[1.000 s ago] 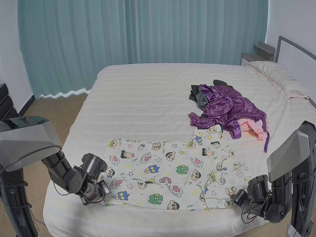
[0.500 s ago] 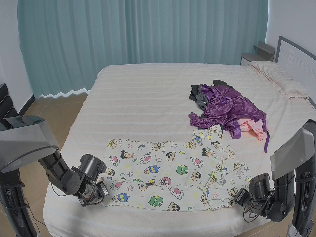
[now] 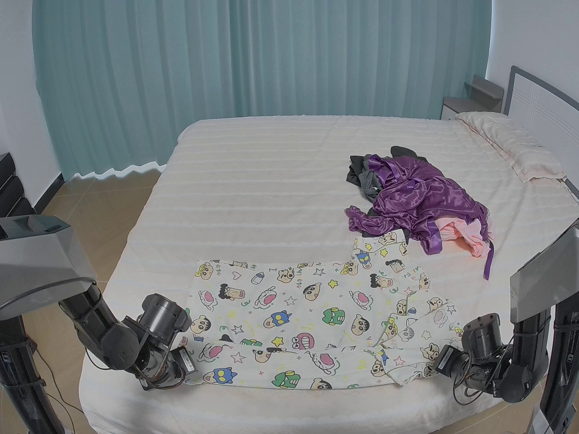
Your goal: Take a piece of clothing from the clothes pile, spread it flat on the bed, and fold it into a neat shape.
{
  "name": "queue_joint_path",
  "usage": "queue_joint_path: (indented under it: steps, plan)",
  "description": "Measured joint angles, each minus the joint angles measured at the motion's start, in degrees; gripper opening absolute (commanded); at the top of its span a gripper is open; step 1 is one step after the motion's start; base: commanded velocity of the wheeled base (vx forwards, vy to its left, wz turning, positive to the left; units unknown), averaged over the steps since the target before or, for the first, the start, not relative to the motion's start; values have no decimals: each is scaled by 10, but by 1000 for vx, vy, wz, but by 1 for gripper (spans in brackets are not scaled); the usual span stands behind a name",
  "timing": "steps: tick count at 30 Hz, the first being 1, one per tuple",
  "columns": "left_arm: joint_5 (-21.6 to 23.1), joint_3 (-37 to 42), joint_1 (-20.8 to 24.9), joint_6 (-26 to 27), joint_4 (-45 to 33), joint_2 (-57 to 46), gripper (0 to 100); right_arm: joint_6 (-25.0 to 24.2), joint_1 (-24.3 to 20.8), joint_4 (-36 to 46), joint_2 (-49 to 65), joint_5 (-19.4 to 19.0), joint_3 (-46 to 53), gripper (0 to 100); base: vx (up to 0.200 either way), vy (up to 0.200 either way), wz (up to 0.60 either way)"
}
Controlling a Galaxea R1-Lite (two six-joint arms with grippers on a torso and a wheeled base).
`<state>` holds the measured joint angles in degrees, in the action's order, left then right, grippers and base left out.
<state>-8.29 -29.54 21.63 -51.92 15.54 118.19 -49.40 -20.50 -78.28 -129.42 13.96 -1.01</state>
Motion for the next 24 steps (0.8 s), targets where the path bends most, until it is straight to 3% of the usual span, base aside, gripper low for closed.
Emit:
queue_joint_path:
  steps: [8, 17, 18, 24]
  plan:
    - [0, 30, 10, -1, -1, -16, 0, 26, -1, 45, 34, -5, 0, 0, 0, 0, 0]
    - [3, 45, 23, -4, -66, -44, 0, 33, -5, 67, 54, -22, 0, 0, 0, 0, 0]
    - [3, 45, 24, -4, -67, -46, 0, 33, -5, 68, 54, -26, 0, 100, 0, 0, 0]
    - [10, 44, 30, -3, -67, -50, 0, 31, -11, 80, 46, -29, 0, 100, 0, 0, 0]
